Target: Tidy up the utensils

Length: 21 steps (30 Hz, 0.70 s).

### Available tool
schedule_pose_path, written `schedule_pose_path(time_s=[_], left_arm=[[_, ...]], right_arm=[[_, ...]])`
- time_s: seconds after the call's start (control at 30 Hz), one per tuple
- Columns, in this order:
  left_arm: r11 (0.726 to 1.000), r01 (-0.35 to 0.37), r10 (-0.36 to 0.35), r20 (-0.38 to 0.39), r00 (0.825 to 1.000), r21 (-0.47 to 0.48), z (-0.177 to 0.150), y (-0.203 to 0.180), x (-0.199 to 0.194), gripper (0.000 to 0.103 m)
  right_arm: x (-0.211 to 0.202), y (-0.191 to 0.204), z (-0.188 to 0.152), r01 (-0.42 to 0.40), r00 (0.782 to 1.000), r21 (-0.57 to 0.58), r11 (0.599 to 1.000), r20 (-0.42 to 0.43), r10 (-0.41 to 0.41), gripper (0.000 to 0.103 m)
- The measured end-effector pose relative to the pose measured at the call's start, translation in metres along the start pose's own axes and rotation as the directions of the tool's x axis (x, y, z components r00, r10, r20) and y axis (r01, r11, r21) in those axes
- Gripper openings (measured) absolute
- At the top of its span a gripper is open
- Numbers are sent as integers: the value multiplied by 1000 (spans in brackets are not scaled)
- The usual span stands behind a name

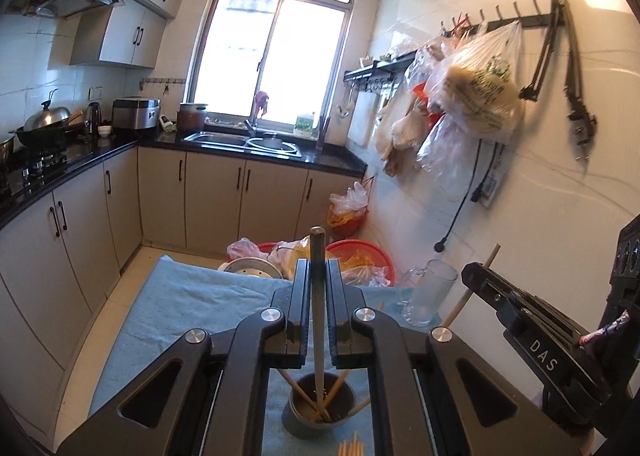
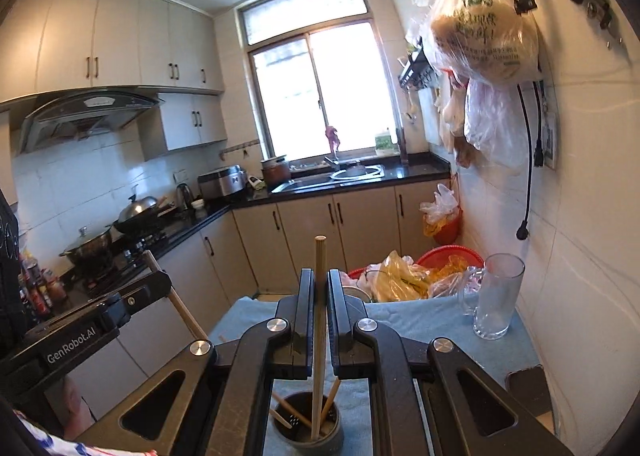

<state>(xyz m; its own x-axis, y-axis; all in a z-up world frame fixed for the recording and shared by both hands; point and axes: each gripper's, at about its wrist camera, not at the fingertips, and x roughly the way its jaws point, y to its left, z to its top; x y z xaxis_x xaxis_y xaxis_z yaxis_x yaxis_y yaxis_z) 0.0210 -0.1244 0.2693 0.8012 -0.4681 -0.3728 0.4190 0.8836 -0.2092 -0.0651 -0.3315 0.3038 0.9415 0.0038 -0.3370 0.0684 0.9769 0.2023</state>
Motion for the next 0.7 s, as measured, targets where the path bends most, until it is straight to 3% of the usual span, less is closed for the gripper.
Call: schedule_pose_path(time_s=[0.27, 0.53, 0.6, 0.63, 0.7], left_arm=[[1000, -23, 25, -110, 994, 18, -27, 8, 47, 7], [1000, -21, 19, -137, 990, -8, -33, 16, 43, 8], [1000, -21, 20, -131, 991, -7, -33, 16, 36, 13], [1000, -24, 22, -127, 992, -9, -33, 16, 33, 21], [999, -26, 23, -111, 994, -19, -32, 17, 22, 33]], right_arm=[[60, -15, -38, 9, 988, 23, 1000, -157, -5, 6], [85, -30, -63, 16, 972, 66, 998, -234, 0, 7], [86, -32, -63, 17, 972, 73, 997, -236, 1, 10], [85, -33, -63, 19, 972, 76, 997, -237, -1, 13], [83, -33, -60, 20, 973, 79, 997, -232, -1, 28]])
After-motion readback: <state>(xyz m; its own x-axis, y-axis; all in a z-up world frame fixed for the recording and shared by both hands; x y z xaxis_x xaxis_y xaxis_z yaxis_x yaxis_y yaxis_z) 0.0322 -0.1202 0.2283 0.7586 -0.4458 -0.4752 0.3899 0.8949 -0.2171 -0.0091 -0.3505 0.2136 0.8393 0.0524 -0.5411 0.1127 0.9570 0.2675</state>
